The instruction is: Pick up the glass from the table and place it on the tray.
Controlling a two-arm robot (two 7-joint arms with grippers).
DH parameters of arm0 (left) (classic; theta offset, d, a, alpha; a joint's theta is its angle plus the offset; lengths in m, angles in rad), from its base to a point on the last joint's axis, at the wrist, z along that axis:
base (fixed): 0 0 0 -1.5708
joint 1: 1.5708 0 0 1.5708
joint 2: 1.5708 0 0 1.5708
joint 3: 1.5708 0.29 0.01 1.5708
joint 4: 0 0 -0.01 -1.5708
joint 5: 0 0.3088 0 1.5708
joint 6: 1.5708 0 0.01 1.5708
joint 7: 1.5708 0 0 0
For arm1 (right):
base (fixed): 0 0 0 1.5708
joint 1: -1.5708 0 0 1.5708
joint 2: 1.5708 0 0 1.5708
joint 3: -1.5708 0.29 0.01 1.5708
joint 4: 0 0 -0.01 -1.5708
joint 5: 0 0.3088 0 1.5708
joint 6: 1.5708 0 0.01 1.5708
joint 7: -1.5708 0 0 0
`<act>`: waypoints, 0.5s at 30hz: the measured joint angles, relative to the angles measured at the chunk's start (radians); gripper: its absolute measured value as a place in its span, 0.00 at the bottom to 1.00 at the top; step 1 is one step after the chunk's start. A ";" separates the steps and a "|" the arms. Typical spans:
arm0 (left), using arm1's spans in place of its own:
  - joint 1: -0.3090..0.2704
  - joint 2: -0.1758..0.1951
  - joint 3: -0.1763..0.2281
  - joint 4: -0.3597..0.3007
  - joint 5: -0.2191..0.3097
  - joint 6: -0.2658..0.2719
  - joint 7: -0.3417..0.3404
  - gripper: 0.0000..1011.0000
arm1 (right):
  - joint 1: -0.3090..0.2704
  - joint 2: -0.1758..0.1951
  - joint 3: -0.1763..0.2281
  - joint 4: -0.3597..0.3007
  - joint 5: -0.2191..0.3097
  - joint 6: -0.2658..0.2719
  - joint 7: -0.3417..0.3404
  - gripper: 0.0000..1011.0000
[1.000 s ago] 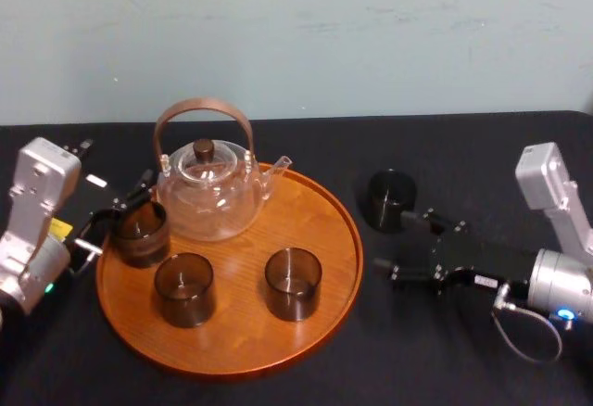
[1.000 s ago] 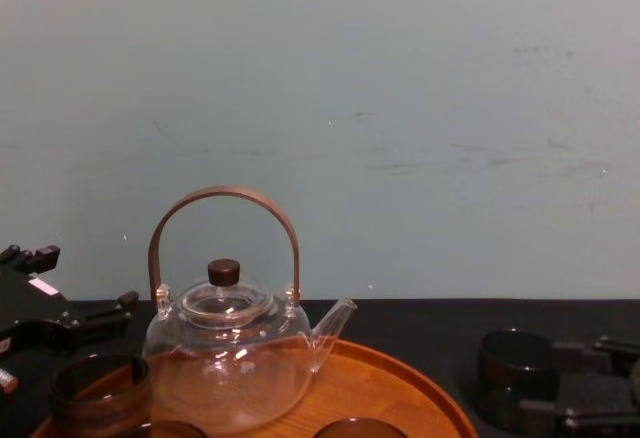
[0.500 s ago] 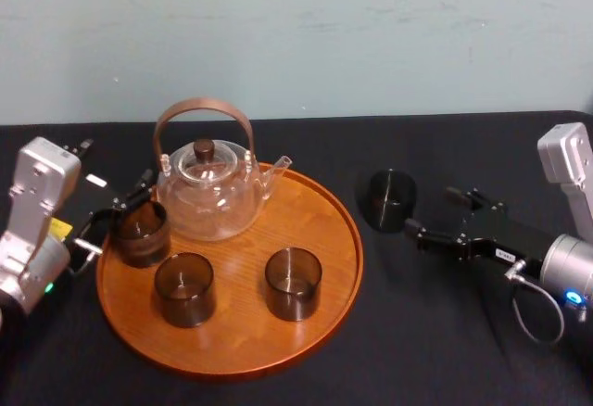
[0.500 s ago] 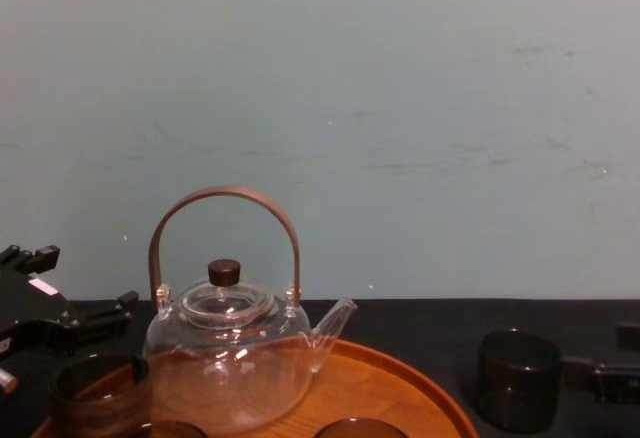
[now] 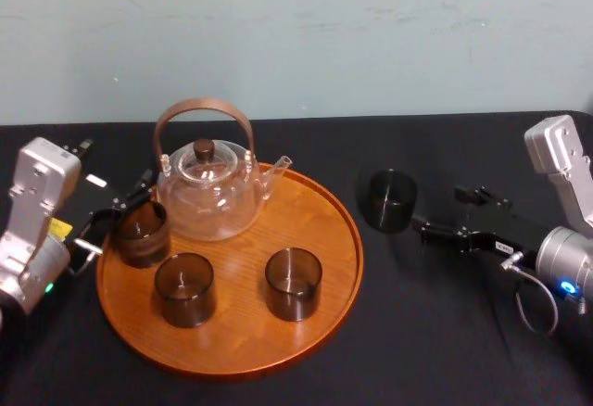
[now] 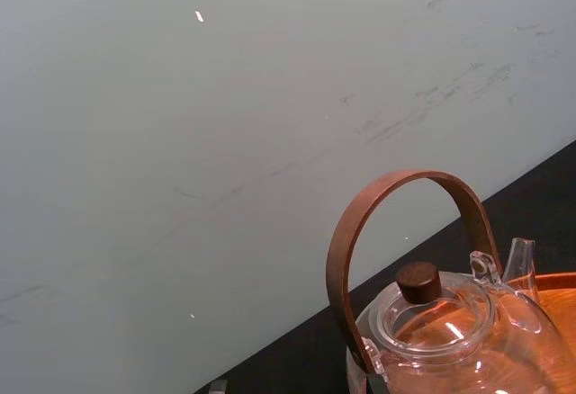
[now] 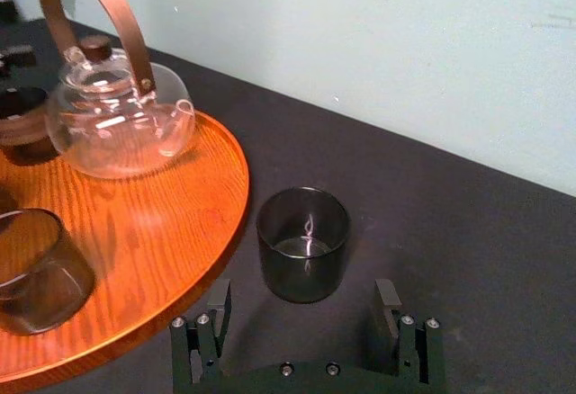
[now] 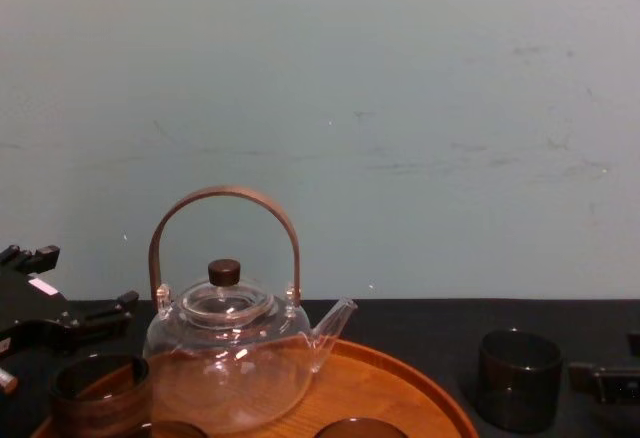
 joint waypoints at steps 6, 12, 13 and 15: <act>0.000 0.000 0.000 0.000 0.000 0.000 0.000 0.99 | 0.031 -0.023 -0.010 0.025 -0.032 0.033 -0.002 0.99; 0.000 0.000 0.000 0.000 0.000 0.000 0.000 0.99 | 0.066 -0.046 -0.025 0.055 -0.061 0.063 0.002 0.99; 0.000 0.000 0.000 0.000 0.000 0.000 0.000 0.99 | 0.077 -0.053 -0.031 0.063 -0.069 0.071 0.007 0.99; 0.000 0.000 0.000 0.000 0.000 0.000 0.000 0.99 | 0.096 -0.063 -0.039 0.080 -0.080 0.084 0.016 0.99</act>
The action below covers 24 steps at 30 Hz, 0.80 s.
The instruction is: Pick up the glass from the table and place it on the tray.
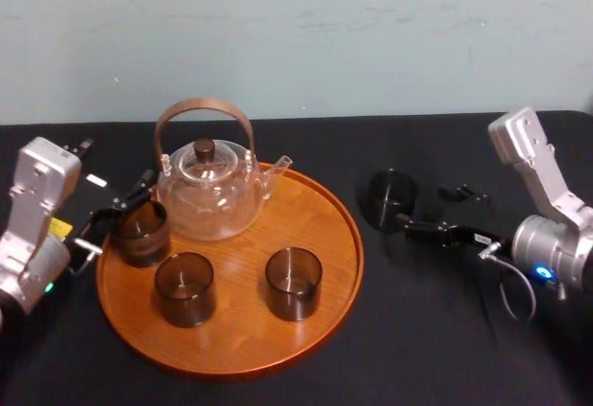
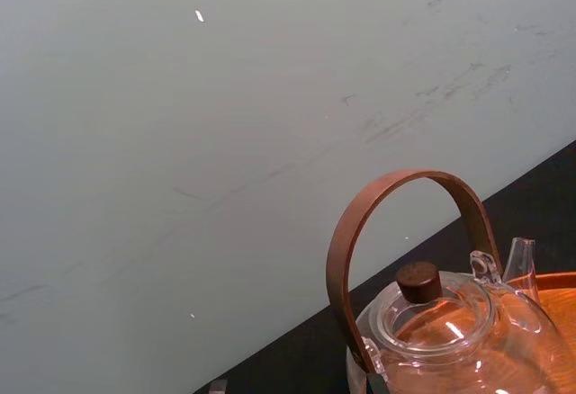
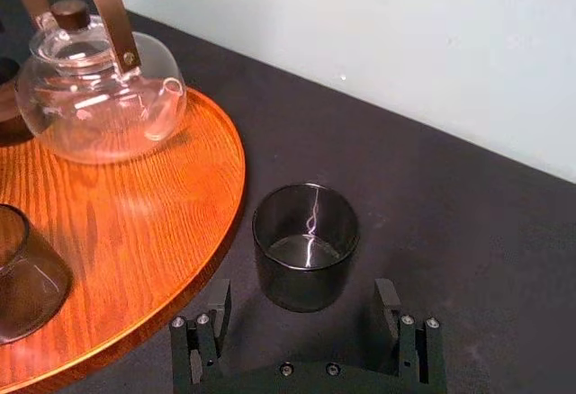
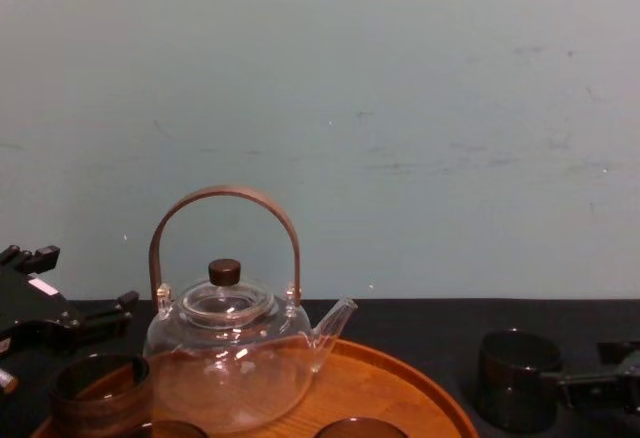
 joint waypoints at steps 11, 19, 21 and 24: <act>0.000 0.000 0.000 0.000 0.000 0.000 0.000 0.99 | 0.064 -0.043 -0.019 0.060 -0.036 0.065 0.021 0.99; 0.000 0.000 0.000 0.000 0.000 0.000 0.000 0.99 | 0.097 -0.077 -0.024 0.099 -0.061 0.077 0.022 0.99; 0.000 0.000 0.000 0.000 0.000 0.000 0.000 0.99 | 0.105 -0.086 -0.025 0.109 -0.067 0.079 0.022 0.99; 0.000 0.000 0.000 0.000 0.000 0.000 0.000 0.99 | 0.115 -0.097 -0.028 0.124 -0.077 0.080 0.024 0.99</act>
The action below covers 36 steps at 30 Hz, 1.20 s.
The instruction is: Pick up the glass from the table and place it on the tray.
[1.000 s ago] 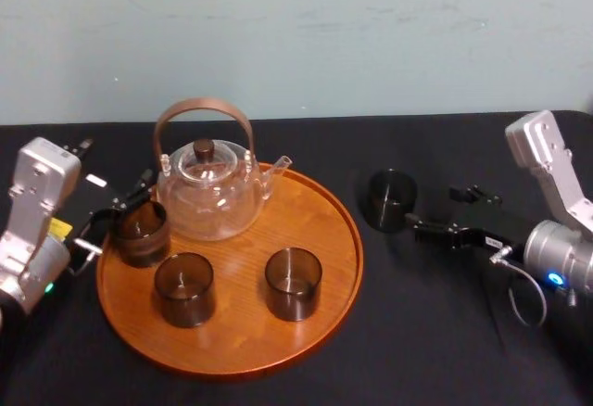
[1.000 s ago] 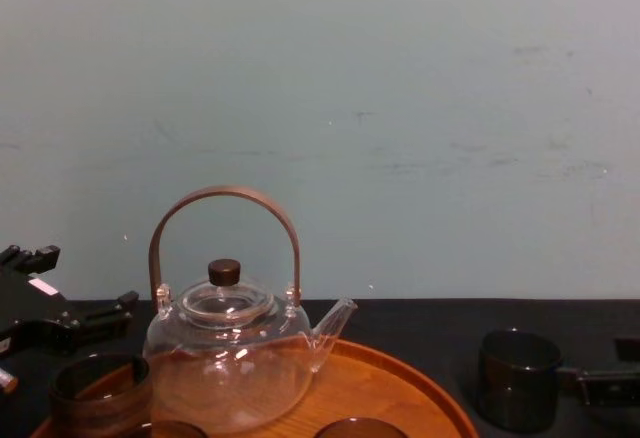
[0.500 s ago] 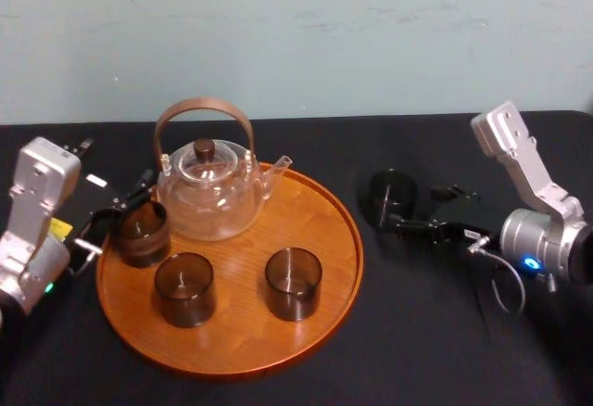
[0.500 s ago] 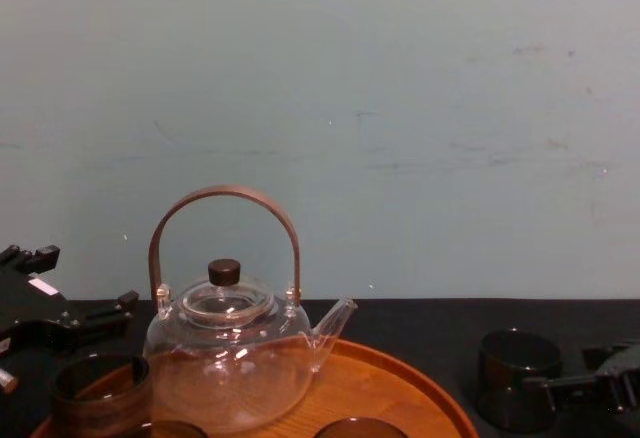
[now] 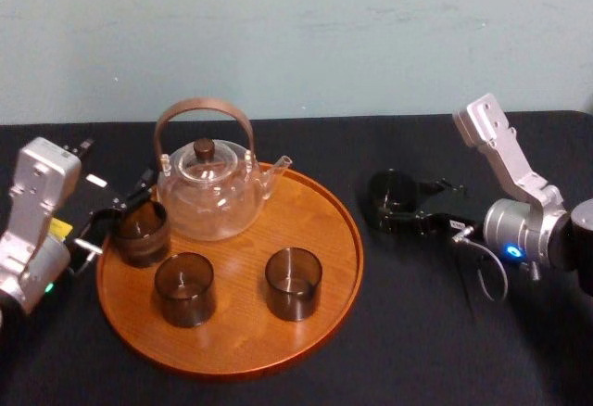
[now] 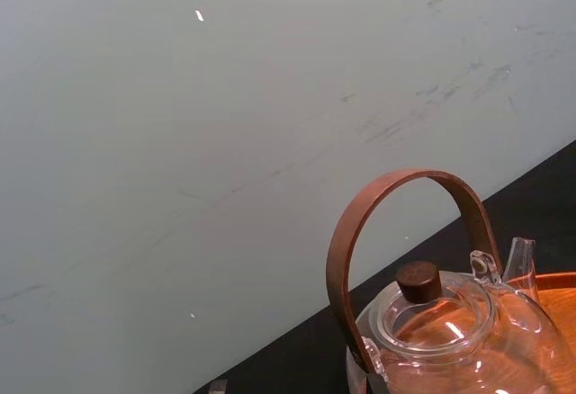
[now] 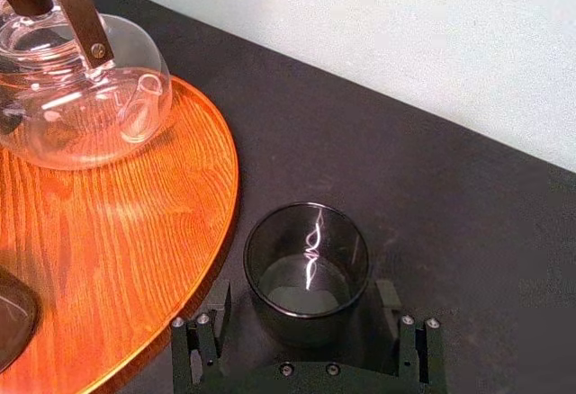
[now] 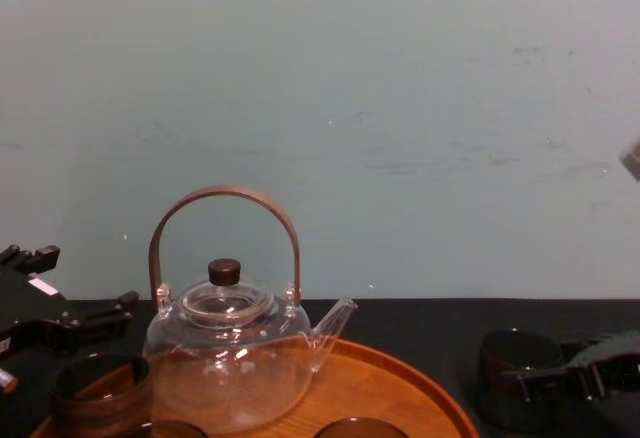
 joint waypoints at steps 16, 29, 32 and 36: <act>0.000 0.000 0.000 0.000 0.000 0.000 0.000 0.99 | 0.031 -0.046 0.005 0.050 -0.041 0.001 -0.006 0.99; 0.000 0.000 0.000 0.000 0.000 0.000 0.000 0.99 | 0.040 -0.070 0.016 0.067 -0.070 -0.006 -0.009 0.99; 0.000 0.000 0.000 0.000 0.000 0.000 0.000 0.99 | 0.041 -0.071 0.016 0.067 -0.074 -0.007 -0.009 0.99; 0.000 0.000 0.000 0.000 0.000 0.000 0.000 0.99 | 0.041 -0.071 0.016 0.067 -0.074 -0.007 -0.009 0.99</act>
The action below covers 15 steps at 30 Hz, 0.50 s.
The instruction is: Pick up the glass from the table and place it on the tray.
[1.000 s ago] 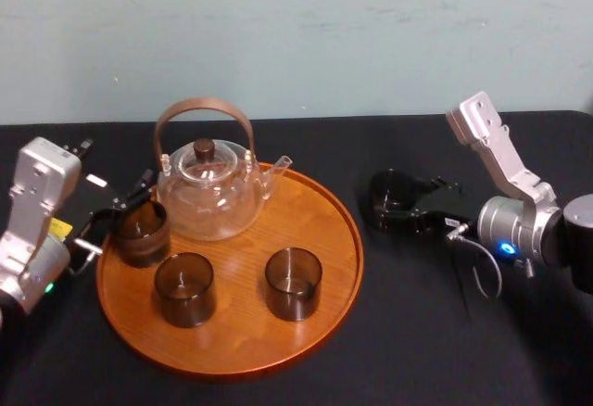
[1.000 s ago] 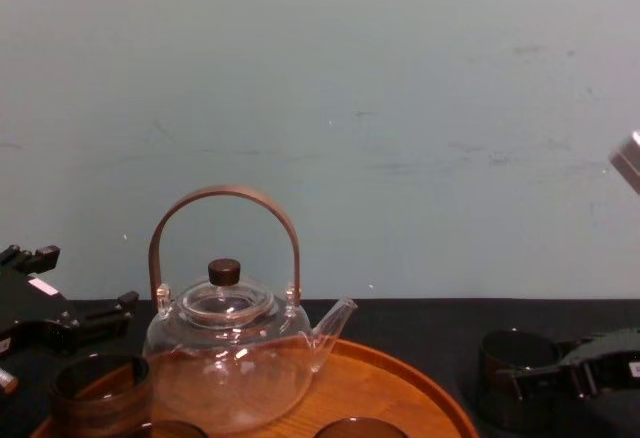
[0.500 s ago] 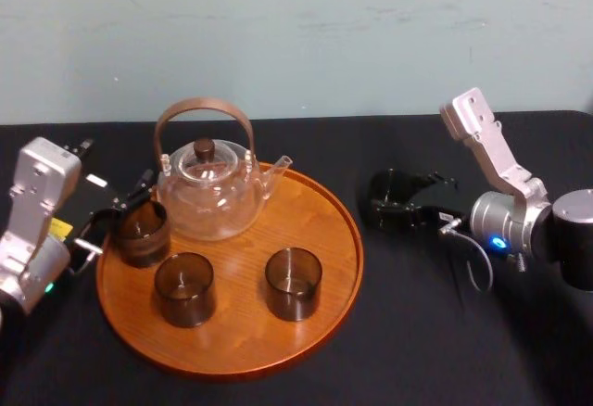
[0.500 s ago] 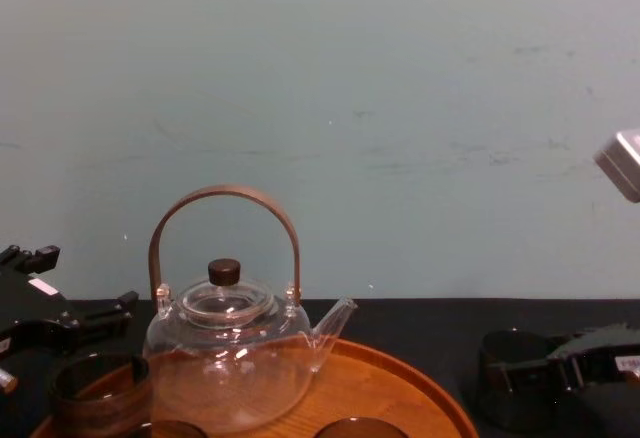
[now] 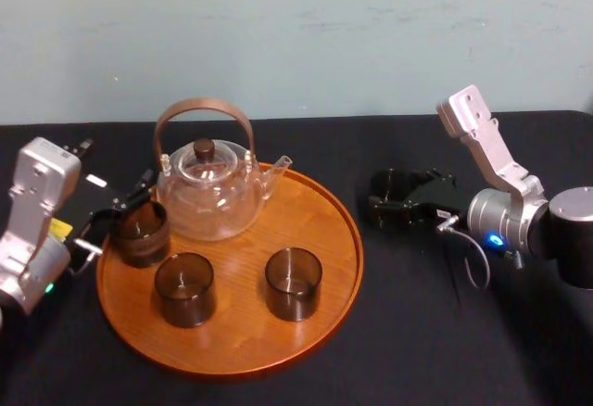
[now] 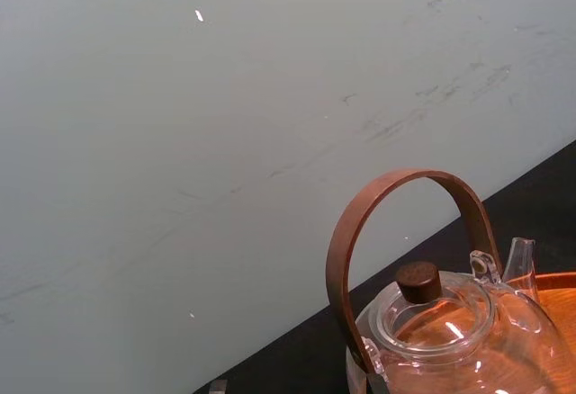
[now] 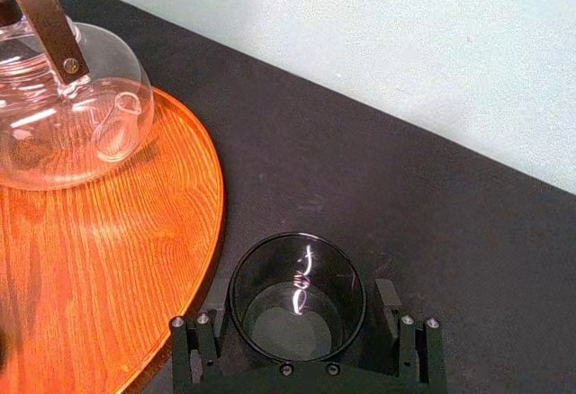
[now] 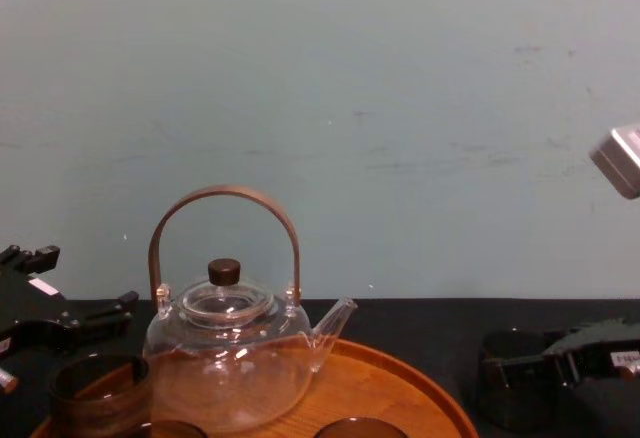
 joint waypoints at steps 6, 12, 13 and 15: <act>0.000 0.000 0.000 0.000 0.000 0.000 0.000 0.99 | 0.000 0.001 0.000 0.000 0.001 0.000 0.000 0.98; 0.000 0.000 0.000 0.000 0.000 0.000 0.000 0.99 | 0.000 0.001 0.000 0.000 0.003 0.000 0.001 0.89; 0.000 0.000 0.000 0.000 0.000 0.000 0.000 0.99 | 0.000 0.001 0.000 -0.001 0.003 0.000 0.001 0.89; 0.000 0.000 0.000 0.000 0.000 0.000 0.000 0.99 | 0.000 0.001 0.000 -0.001 0.004 0.000 0.001 0.89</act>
